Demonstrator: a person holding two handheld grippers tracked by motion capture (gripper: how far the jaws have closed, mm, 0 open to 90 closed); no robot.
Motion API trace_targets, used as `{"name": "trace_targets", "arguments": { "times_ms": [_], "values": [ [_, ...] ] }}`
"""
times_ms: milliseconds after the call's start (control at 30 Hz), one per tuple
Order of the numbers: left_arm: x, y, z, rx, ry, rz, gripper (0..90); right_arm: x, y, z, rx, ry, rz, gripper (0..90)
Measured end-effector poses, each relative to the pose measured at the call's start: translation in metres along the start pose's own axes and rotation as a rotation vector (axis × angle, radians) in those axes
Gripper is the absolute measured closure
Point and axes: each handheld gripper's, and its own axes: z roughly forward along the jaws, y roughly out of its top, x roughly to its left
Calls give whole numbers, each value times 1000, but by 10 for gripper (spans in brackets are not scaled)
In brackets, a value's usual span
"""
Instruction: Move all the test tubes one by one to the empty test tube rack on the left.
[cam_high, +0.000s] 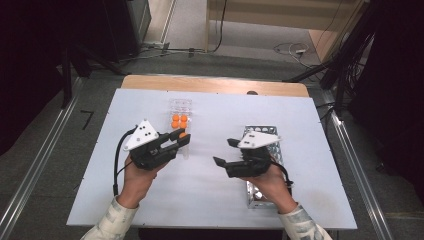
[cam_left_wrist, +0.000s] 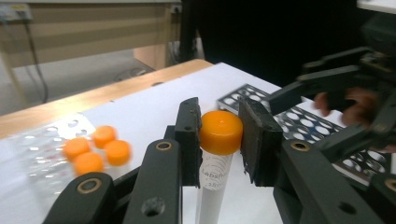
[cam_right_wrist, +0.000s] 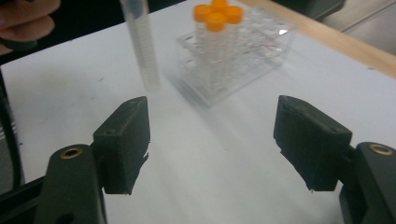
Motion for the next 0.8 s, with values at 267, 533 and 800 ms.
{"name": "trace_targets", "arguments": {
  "times_ms": [267, 533, 800],
  "values": [
    [26, 8, -14, -37, 85, -46, 700, -33, -24, -57, -73, -107, 93, 243],
    [45, 16, -10, -41, 181, -34, 700, -57, -42, -89, -107, -182, 155, 246],
    [63, 11, 10, -34, 224, -40, 700, -66, -48, -100, -124, -210, 182, 254]
  ]
}}
